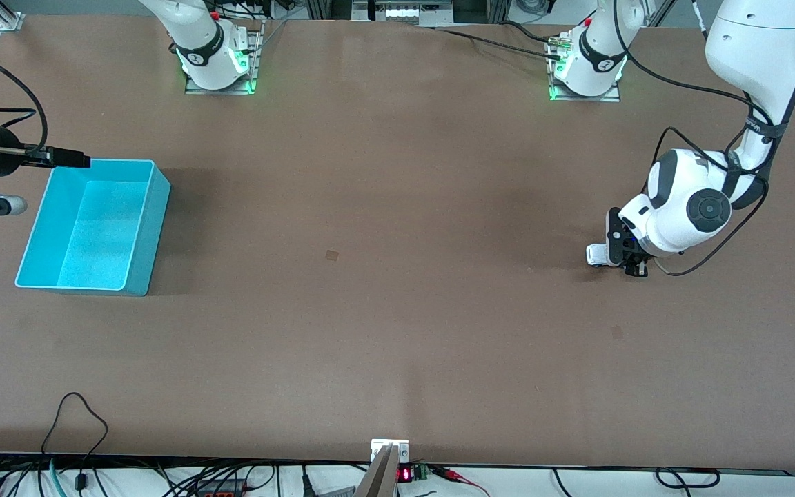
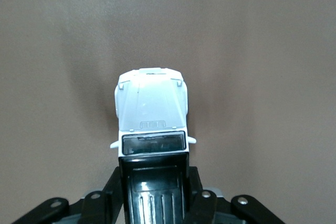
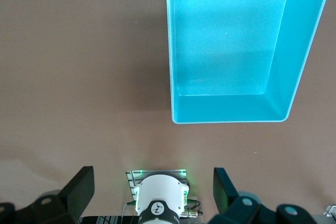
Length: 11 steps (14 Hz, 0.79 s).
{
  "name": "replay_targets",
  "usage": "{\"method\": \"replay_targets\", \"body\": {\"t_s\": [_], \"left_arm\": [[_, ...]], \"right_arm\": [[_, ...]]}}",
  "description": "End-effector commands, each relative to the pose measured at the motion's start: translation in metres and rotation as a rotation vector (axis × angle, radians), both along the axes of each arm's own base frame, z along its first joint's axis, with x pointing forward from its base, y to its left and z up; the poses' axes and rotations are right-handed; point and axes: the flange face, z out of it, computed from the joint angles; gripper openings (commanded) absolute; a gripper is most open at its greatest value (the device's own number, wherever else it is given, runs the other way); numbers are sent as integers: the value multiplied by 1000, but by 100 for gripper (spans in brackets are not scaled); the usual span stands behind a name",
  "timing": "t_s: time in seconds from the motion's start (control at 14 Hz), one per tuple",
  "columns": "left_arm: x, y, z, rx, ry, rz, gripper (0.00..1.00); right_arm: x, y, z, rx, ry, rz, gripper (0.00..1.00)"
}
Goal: Wind and store white jeep toy
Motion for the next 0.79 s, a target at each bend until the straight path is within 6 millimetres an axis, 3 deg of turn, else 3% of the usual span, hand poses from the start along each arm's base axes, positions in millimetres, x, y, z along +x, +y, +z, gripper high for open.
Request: {"method": "replay_targets", "body": {"t_s": [0.0,0.29,0.72], "left_arm": [[-1,-2,12,11,-1,-28,27],[-1,-13,9,3,-4,-34,24],[-3,-16,3,12,0,89,21]], "right_arm": [[-1,-1,4,11,3,3,100],[-1,-1,4,11,3,3,100],[-1,-1,4,11,3,3,100]]}}
